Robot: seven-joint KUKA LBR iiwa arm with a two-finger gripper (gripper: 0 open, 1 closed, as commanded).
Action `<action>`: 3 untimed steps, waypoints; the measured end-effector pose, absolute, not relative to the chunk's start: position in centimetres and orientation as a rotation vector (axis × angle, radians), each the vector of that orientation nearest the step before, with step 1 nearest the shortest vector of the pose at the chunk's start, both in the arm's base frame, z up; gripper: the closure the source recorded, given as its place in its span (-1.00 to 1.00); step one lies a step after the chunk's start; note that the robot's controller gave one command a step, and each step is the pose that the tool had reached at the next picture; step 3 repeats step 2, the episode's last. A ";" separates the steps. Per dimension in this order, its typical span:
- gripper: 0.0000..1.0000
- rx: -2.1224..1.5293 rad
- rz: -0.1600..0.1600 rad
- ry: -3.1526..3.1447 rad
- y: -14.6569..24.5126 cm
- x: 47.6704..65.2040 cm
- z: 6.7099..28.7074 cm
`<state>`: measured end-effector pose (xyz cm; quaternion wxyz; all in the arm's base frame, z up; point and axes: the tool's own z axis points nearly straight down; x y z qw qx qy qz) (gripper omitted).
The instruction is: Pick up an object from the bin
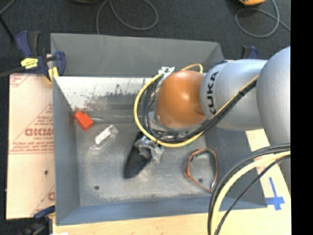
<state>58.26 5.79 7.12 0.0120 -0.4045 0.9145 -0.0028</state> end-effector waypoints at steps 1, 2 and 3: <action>1.00 -1.264 -0.010 2.847 5.7 58.5 7.3; 1.00 -1.266 -0.008 2.847 5.7 58.5 7.5; 1.00 -1.266 -0.008 2.847 5.7 58.5 7.5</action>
Offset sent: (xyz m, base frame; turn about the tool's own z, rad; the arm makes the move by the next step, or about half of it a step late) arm 0.0061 -0.0038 0.0380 -0.0153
